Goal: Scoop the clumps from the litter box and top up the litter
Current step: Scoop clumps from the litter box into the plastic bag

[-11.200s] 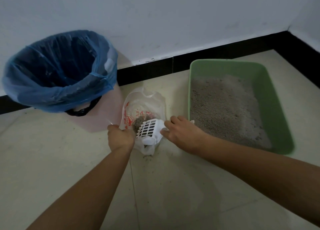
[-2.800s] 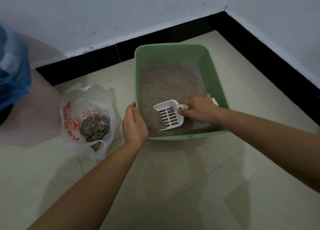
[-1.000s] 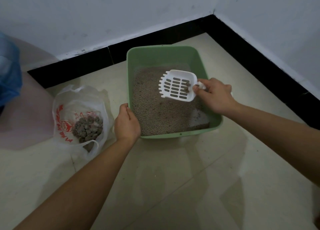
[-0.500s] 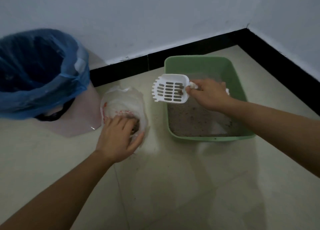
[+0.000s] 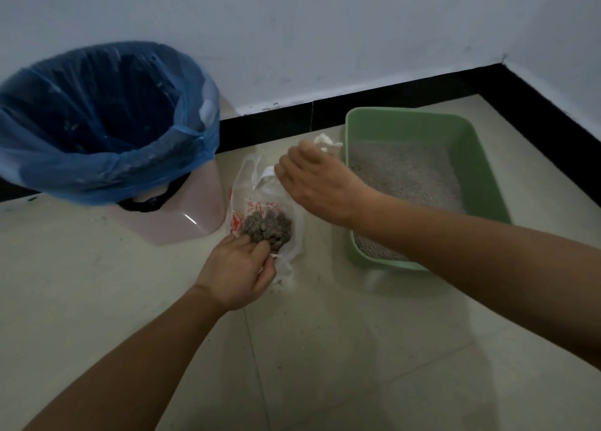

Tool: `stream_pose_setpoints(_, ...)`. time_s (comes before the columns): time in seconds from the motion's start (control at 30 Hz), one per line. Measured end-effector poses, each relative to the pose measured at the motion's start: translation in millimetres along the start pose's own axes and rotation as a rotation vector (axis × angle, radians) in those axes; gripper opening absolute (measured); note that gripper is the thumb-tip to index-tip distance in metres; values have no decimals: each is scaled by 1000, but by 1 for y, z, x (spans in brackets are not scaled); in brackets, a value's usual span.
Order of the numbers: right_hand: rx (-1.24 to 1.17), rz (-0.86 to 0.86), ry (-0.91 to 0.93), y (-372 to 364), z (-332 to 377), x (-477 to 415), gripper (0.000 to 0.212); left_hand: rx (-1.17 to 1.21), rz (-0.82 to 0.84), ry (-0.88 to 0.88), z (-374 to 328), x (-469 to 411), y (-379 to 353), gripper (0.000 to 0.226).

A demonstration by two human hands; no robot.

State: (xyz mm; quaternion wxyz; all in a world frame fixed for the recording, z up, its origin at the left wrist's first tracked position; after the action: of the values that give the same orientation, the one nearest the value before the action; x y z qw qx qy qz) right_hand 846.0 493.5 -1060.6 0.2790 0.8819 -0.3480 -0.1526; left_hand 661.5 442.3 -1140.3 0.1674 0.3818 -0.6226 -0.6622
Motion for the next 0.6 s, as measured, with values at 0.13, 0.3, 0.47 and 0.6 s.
stream_pose_setpoints(0.13, -179, 42, -202, -2, -17, 14, 43, 8, 11, 28, -3, -4, 2, 22)
stream_pose_setpoints(0.3, -673, 326, -667, -13, -37, 29, 32, -13, 14, 41, -19, -18, 7, 24)
stream_pose_setpoints(0.47, -918, 431, -950, -34, -72, 76, 35, -40, -24, 119, -35, -40, 6, 24)
stream_pose_setpoints(0.6, -837, 459, -1088, -59, -106, 155, 38, 51, -113, 238, -63, -72, -1, 30)
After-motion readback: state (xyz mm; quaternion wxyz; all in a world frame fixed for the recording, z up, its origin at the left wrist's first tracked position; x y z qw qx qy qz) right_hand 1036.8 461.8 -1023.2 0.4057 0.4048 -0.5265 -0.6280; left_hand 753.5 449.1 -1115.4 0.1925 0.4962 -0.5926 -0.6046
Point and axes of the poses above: each hand's wrist, its own x-axis away from the middle knuckle, its own y-axis out of the back of the hand, z = x × y, the point moved 2 cm from there along -x, towards the middle knuckle, and after that the axes turned 5 degrees about -z, right-handed, at the moved point
